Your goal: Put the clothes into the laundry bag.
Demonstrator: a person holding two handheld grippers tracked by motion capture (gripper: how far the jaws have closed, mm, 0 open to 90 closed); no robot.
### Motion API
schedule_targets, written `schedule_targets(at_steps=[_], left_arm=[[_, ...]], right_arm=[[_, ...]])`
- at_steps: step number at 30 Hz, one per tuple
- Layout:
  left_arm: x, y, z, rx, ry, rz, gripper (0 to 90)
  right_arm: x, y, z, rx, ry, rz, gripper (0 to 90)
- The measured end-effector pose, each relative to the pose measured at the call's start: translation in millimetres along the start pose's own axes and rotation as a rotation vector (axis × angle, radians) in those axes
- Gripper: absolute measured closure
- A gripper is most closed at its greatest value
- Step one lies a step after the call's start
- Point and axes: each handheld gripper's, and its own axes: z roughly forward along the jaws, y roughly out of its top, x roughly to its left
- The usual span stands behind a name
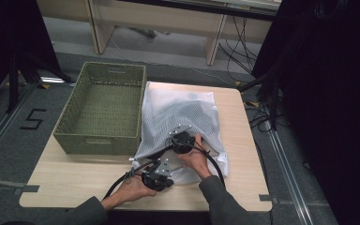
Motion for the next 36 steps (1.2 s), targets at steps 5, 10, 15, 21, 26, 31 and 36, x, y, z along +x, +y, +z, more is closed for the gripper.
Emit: schedule_targets(at_steps=[5, 10, 15, 21, 26, 31, 36], left_arm=[[0.5, 0.4, -0.1, 0.004, -0.003, 0.002, 88.9], [0.5, 0.7, 0.0, 0.004, -0.002, 0.0, 88.9], [0.1, 0.4, 0.0, 0.003, -0.001, -0.004, 88.6], [-1.1, 1.0, -0.2, 0.008, -0.004, -0.013, 85.8], [-2.6, 8.1, -10.1, 0.016, 0.017, 0.038, 75.0], [5.4, 26.4, -50.0, -0.112, 0.247, 0.088, 62.1], [27.0, 30.6, -70.5, -0.108, 0.465, 0.093, 48.8]], right_arm=[[-20.2, 8.5, 8.2, -0.053, -0.17, -0.001, 87.6], [-37.9, 6.2, 7.0, -0.06, -0.146, 0.068, 84.6], [-30.8, 7.8, -22.2, -0.047, -0.013, 0.075, 79.6], [-30.0, 0.9, -84.2, -0.094, 0.037, 0.022, 69.2], [-41.5, -14.3, -111.9, -0.129, 0.009, 0.044, 62.9], [-53.4, -33.2, -123.2, -0.12, 0.005, 0.079, 60.9], [-56.0, -45.0, -130.7, -0.12, 0.012, 0.103, 60.0]])
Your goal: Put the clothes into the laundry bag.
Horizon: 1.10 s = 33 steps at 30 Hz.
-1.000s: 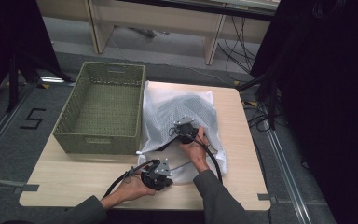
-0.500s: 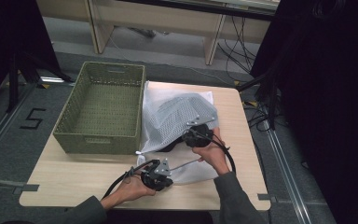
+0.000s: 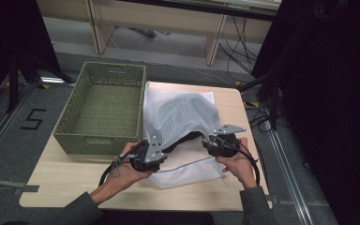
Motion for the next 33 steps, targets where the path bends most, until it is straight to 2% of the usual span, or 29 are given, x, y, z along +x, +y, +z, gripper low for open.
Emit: schedule_targets(at_steps=[2, 3, 4, 5, 6, 7, 9, 10, 11, 13, 14, 15, 16, 18, 19, 21, 23, 24, 25, 28, 30, 31, 32, 33], left_arm=[[6.3, -2.3, 7.9, 0.026, 0.024, 0.008, 50.5], [8.4, -2.8, 14.1, 0.038, 0.028, 0.039, 54.2], [8.6, -3.0, 18.3, 0.041, 0.026, 0.049, 58.3], [7.9, -3.1, 25.3, 0.032, 0.02, 0.042, 60.9], [9.1, -2.6, 30.4, 0.052, -0.001, 0.056, 65.2], [8.9, -2.6, 35.7, 0.057, -0.011, 0.052, 71.2], [9.1, -2.3, 41.1, 0.066, 0.009, 0.092, 86.8], [9.0, -1.5, 39.7, 0.066, -0.001, 0.091, 88.6], [8.1, -0.3, 35.1, 0.063, -0.029, 0.088, 88.9], [5.9, 0.8, 18.0, 0.049, -0.063, 0.118, 89.1], [5.7, -1.6, 8.6, 0.039, -0.083, 0.133, 89.1], [5.2, -7.0, 0.3, 0.028, -0.109, 0.126, 89.0], [5.6, -14.5, -5.8, 0.04, -0.141, 0.121, 89.0], [5.2, -32.7, -7.7, 0.079, -0.181, 0.104, 88.9], [2.7, -42.1, -4.4, 0.108, -0.192, 0.091, 88.8], [-2.9, -55.8, 7.6, 0.155, -0.222, 0.08, 88.5], [-8.5, -62.5, 22.2, 0.197, -0.247, 0.073, 87.4], [-10.1, -63.6, 25.5, 0.192, -0.242, 0.072, 86.2], [-8.8, -61.7, 27.5, 0.198, -0.229, 0.052, 86.4], [-5.5, -60.3, 27.4, 0.202, -0.212, 0.02, 80.7], [-5.4, -60.0, 25.7, 0.186, -0.208, -0.017, 76.8], [-4.9, -58.2, 23.7, 0.175, -0.214, -0.047, 72.3], [-4.7, -56.6, 21.8, 0.166, -0.216, -0.067, 67.6], [-4.6, -53.7, 18.3, 0.147, -0.212, -0.079, 63.6]], right_arm=[[-0.4, -3.4, -0.6, -0.003, 0.004, 0.004, 59.8], [-1.9, -4.4, -1.2, 0.006, 0.004, -0.013, 59.7], [-2.1, -5.7, -1.3, 0.008, 0.006, -0.008, 59.7], [-1.8, -5.7, -1.3, 0.006, 0.006, 0.007, 59.7], [-3.2, -6.2, -0.8, -0.011, -0.002, -0.001, 59.8], [-3.8, -5.9, -1.3, -0.011, -0.001, 0.01, 59.9], [-6.4, -6.0, -2.1, -0.011, 0.006, -0.01, 60.1], [-4.9, -6.4, -2.5, -0.017, -0.003, 0.019, 60.1], [-5.3, -6.5, -3.0, -0.013, -0.005, 0.02, 60.3], [-8.0, -8.1, -3.3, -0.011, -0.003, -0.001, 60.4], [-8.2, -8.6, -3.7, -0.012, -0.009, 0.01, 60.4], [-9.2, -9.5, -4.0, -0.01, -0.005, 0.009, 60.4], [-10.0, -10.3, -4.1, -0.01, -0.007, 0.005, 60.3], [-9.6, -11.5, -5.4, 0.0, -0.011, 0.026, 60.2], [-9.6, -11.8, -5.8, 0.012, -0.009, 0.031, 60.2], [-10.9, -12.7, -4.6, 0.007, -0.011, -0.002, 60.4], [-7.6, -11.6, -5.5, 0.0, -0.014, 0.011, 60.3], [-6.1, -10.8, -6.4, -0.003, -0.016, 0.004, 60.2], [-5.0, -10.2, -7.5, 0.005, -0.012, 0.014, 60.1], [-7.6, -13.8, -4.2, -0.006, -0.018, -0.015, 59.4], [-7.3, -15.2, -5.4, 0.023, -0.02, 0.021, 59.2], [-8.0, -16.6, -4.9, 0.023, -0.024, 0.02, 58.9], [-11.6, -17.6, -3.8, 0.001, -0.028, -0.02, 58.4], [-8.8, -17.1, -6.2, 0.028, -0.023, 0.03, 57.6]])
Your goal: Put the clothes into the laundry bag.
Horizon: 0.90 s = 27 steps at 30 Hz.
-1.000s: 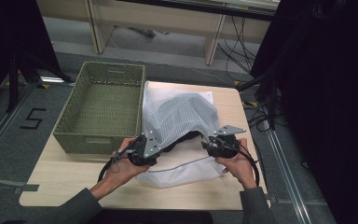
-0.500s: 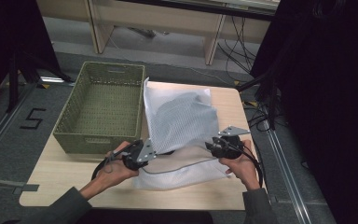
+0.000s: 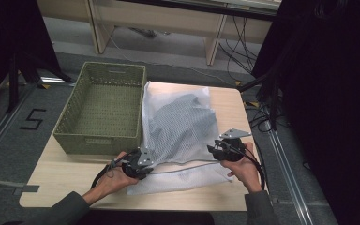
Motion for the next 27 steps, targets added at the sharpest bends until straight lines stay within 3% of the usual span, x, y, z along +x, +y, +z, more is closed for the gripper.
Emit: schedule_targets(at_steps=[4, 5, 7, 8, 10, 11, 12, 13, 16, 18, 20, 23, 24, 25, 27], left_arm=[[-1.6, 8.5, -19.3, -0.086, 0.008, -0.034, 45.9], [-1.4, 9.7, -24.5, -0.098, 0.007, -0.058, 43.2], [-0.9, 11.6, -35.3, -0.137, 0.005, -0.105, 39.3], [-0.3, 11.8, -40.0, -0.157, 0.007, -0.112, 38.3], [0.6, 11.2, -49.1, -0.179, 0.022, -0.114, 36.8], [0.9, 9.8, -54.7, -0.189, 0.028, -0.137, 35.8], [2.1, 8.3, -59.0, -0.197, 0.031, -0.145, 34.9], [2.8, 7.1, -61.8, -0.202, 0.03, -0.155, 34.1], [5.4, -0.2, -69.8, -0.205, 0.027, -0.172, 33.7], [7.0, -5.1, -73.5, -0.2, 0.017, -0.186, 32.7], [6.7, -8.6, -75.1, -0.226, 0.019, -0.195, 32.3], [7.3, -13.3, -81.5, -0.218, 0.018, -0.204, 31.3], [8.6, -14.2, -82.5, -0.219, 0.016, -0.193, 30.5], [7.8, -16.1, -83.3, -0.225, 0.022, -0.214, 29.9], [8.5, -19.4, -84.6, -0.235, 0.017, -0.228, 29.1]], right_arm=[[-0.6, 0.3, -1.8, -0.037, 0.002, -0.001, 49.8], [0.1, 0.0, -2.0, -0.042, -0.001, 0.005, 48.6], [-0.2, -0.2, -2.9, -0.035, 0.005, -0.011, 46.3], [2.9, 0.2, -4.8, -0.029, 0.012, 0.043, 45.3], [2.1, -0.7, -3.7, -0.054, 0.005, 0.014, 44.0], [3.4, -0.6, -4.9, -0.054, 0.0, 0.026, 43.1], [8.1, -0.1, -7.8, -0.037, 0.007, 0.084, 42.5], [5.2, -0.4, -7.6, -0.05, 0.01, 0.04, 41.6], [9.2, -1.9, -6.7, -0.072, 0.008, 0.068, 39.6], [10.9, -0.8, -10.3, -0.039, 0.036, 0.077, 38.8], [13.2, -1.3, -9.5, -0.057, 0.041, 0.067, 38.2], [19.6, -1.2, -11.9, -0.04, 0.07, 0.081, 37.1], [18.7, -2.6, -8.8, -0.076, 0.061, 0.039, 36.7], [20.8, -1.8, -11.3, -0.051, 0.073, 0.058, 36.5], [23.5, -2.6, -11.0, -0.048, 0.081, 0.042, 35.7]])
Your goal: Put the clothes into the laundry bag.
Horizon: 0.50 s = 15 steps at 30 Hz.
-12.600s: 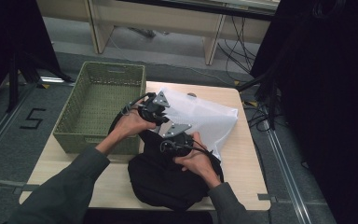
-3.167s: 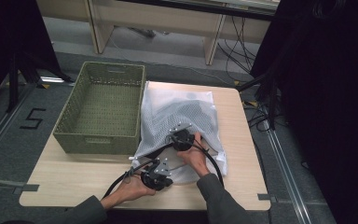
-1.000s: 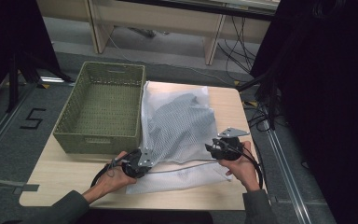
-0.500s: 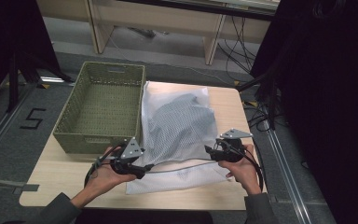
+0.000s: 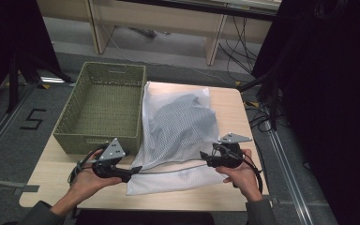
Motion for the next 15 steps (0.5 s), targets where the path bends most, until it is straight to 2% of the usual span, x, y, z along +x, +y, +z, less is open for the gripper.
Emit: schedule_targets(at_steps=[1, 2, 3, 4, 5, 6, 7, 8, 9, 10, 11, 12, 13, 14, 15], left_arm=[[1.4, -1.2, -2.3, 0.013, 0.008, 0.011, 28.0], [1.5, -3.7, -1.4, -0.015, 0.0, -0.003, 27.7], [3.3, -4.8, -3.9, 0.002, -0.001, 0.018, 27.6], [3.1, -6.4, -5.0, 0.001, 0.005, 0.005, 27.6], [4.2, -8.7, -5.8, -0.007, 0.003, 0.003, 27.2], [3.7, -10.1, -7.6, 0.001, 0.009, -0.015, 26.5], [5.2, -12.2, -8.8, -0.005, 0.005, -0.006, 25.8], [5.0, -14.0, -9.5, -0.011, 0.009, -0.019, 25.6], [6.5, -14.6, -11.3, -0.002, 0.01, -0.001, 25.5], [6.3, -15.6, -12.5, -0.001, 0.009, -0.016, 25.0], [6.6, -16.6, -14.0, 0.005, 0.01, -0.019, 24.7], [8.5, -17.2, -15.3, 0.007, -0.002, 0.005, 24.6], [7.7, -18.2, -15.9, 0.006, -0.008, -0.01, 24.6], [6.9, -19.8, -16.3, 0.0, 0.0, -0.012, 24.5], [6.3, -20.9, -16.5, -0.001, 0.0, -0.019, 24.1]], right_arm=[[1.8, -0.5, 0.6, -0.009, -0.001, 0.005, 35.6], [1.9, -1.1, 0.7, -0.007, 0.004, -0.016, 35.5], [5.4, -1.7, 1.0, -0.011, 0.007, 0.006, 35.3], [6.5, -1.7, 0.0, 0.002, 0.013, 0.007, 35.1], [6.8, -1.8, 0.3, -0.007, 0.014, 0.0, 34.9], [6.2, -2.7, 0.7, -0.01, 0.014, -0.026, 34.8], [7.4, -2.9, 0.3, -0.002, 0.02, -0.026, 34.4], [11.2, -3.7, 0.2, -0.007, 0.023, 0.003, 34.2], [11.8, -4.1, -0.1, 0.001, 0.029, -0.004, 34.0], [13.2, -4.9, 0.2, -0.007, 0.023, 0.003, 33.8], [13.0, -5.9, 0.5, -0.006, 0.025, -0.016, 33.6], [13.3, -5.8, 0.0, -0.006, 0.023, -0.02, 33.5], [15.0, -7.6, 0.7, -0.012, 0.02, -0.017, 33.3], [16.2, -7.8, -0.3, 0.004, 0.026, -0.011, 33.2], [17.4, -9.6, 0.3, -0.01, 0.025, -0.016, 33.0]])
